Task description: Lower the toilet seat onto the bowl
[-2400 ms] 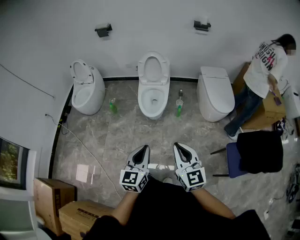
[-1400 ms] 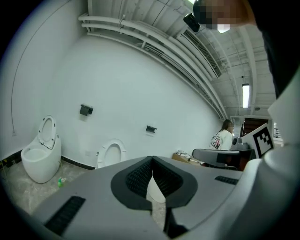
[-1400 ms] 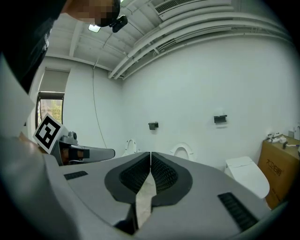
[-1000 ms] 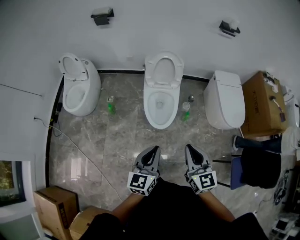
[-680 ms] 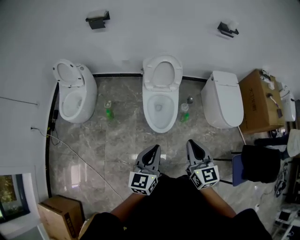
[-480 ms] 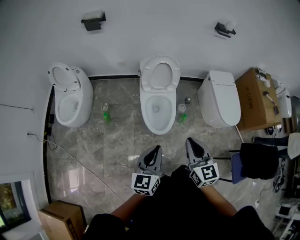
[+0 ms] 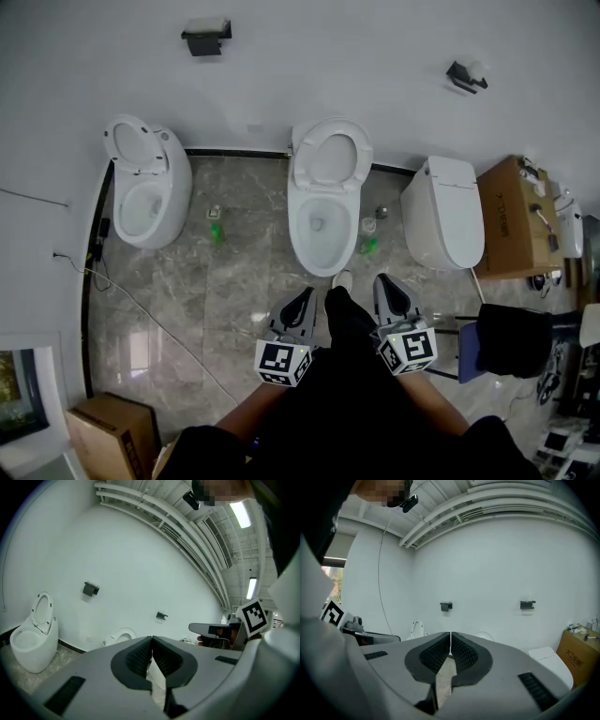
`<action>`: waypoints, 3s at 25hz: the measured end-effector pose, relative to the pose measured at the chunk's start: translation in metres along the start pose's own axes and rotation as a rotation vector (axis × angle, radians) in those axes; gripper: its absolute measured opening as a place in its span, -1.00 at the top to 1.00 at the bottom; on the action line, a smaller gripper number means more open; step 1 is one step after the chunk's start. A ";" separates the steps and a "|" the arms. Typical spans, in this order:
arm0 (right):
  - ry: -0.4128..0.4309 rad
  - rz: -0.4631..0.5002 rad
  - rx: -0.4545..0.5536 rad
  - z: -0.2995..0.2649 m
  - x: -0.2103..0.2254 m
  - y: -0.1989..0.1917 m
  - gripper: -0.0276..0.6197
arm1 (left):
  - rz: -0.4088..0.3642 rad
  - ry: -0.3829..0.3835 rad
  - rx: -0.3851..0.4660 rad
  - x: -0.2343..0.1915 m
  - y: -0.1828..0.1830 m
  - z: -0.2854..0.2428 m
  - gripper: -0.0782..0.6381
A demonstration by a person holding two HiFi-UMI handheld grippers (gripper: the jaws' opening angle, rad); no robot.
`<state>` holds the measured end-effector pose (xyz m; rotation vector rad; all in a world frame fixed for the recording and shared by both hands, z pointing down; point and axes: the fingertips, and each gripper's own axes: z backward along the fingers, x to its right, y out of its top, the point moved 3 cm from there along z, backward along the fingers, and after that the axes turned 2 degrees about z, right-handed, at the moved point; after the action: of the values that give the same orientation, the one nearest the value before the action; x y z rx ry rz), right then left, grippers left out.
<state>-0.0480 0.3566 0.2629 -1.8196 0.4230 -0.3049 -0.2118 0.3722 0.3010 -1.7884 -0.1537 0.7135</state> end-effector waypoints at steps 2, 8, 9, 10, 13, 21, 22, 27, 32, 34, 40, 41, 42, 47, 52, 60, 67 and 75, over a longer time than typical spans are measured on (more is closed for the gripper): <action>-0.003 -0.010 0.014 -0.007 0.005 0.001 0.82 | -0.012 0.013 -0.005 -0.007 0.002 -0.005 0.74; 0.014 -0.042 0.023 -0.035 0.037 0.001 0.82 | -0.045 -0.011 -0.017 -0.008 0.010 -0.039 0.74; 0.026 -0.049 0.022 -0.042 0.042 -0.001 0.82 | -0.056 -0.016 -0.015 -0.008 0.012 -0.046 0.74; 0.034 -0.055 0.020 -0.049 0.049 -0.002 0.82 | -0.068 -0.015 -0.014 -0.010 0.014 -0.055 0.74; 0.039 -0.066 0.013 -0.075 0.075 -0.005 0.82 | -0.076 0.005 -0.029 -0.018 0.017 -0.091 0.74; 0.035 -0.099 -0.023 -0.151 0.164 0.003 0.82 | -0.078 0.045 -0.091 -0.043 0.035 -0.208 0.74; 0.039 -0.104 -0.029 -0.161 0.175 0.004 0.82 | -0.076 0.047 -0.092 -0.047 0.037 -0.223 0.74; 0.109 -0.146 -0.081 -0.209 0.217 -0.002 0.82 | -0.068 0.071 -0.113 -0.063 0.039 -0.290 0.74; 0.181 -0.163 -0.126 -0.251 0.244 -0.008 0.82 | -0.033 0.074 -0.138 -0.081 0.041 -0.349 0.74; 0.199 -0.148 -0.136 -0.268 0.255 -0.009 0.82 | -0.043 0.080 -0.145 -0.089 0.045 -0.370 0.74; 0.205 -0.133 -0.143 -0.319 0.291 -0.009 0.81 | -0.091 0.146 -0.177 -0.120 0.049 -0.429 0.74; 0.198 -0.137 -0.143 -0.327 0.299 -0.011 0.81 | -0.090 0.159 -0.183 -0.125 0.047 -0.438 0.74; 0.192 -0.142 -0.147 -0.334 0.305 -0.013 0.81 | -0.086 0.170 -0.188 -0.130 0.045 -0.446 0.74; 0.193 -0.132 -0.173 -0.373 0.333 -0.023 0.81 | -0.085 0.200 -0.201 -0.153 0.041 -0.486 0.74; 0.207 -0.109 -0.177 -0.416 0.355 -0.028 0.81 | -0.081 0.195 -0.215 -0.177 0.038 -0.524 0.74; 0.221 -0.097 -0.204 -0.470 0.374 -0.045 0.78 | -0.075 0.197 -0.211 -0.201 0.033 -0.572 0.74; 0.222 -0.002 -0.235 -0.511 0.384 -0.062 0.58 | -0.096 0.191 -0.265 -0.226 0.018 -0.605 0.60; 0.171 0.049 -0.292 -0.537 0.393 -0.089 0.58 | -0.137 0.203 -0.341 -0.253 0.002 -0.631 0.53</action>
<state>0.0940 -0.2565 0.4971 -2.0715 0.6583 -0.3822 -0.0775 -0.2627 0.5038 -2.1398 -0.2710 0.4219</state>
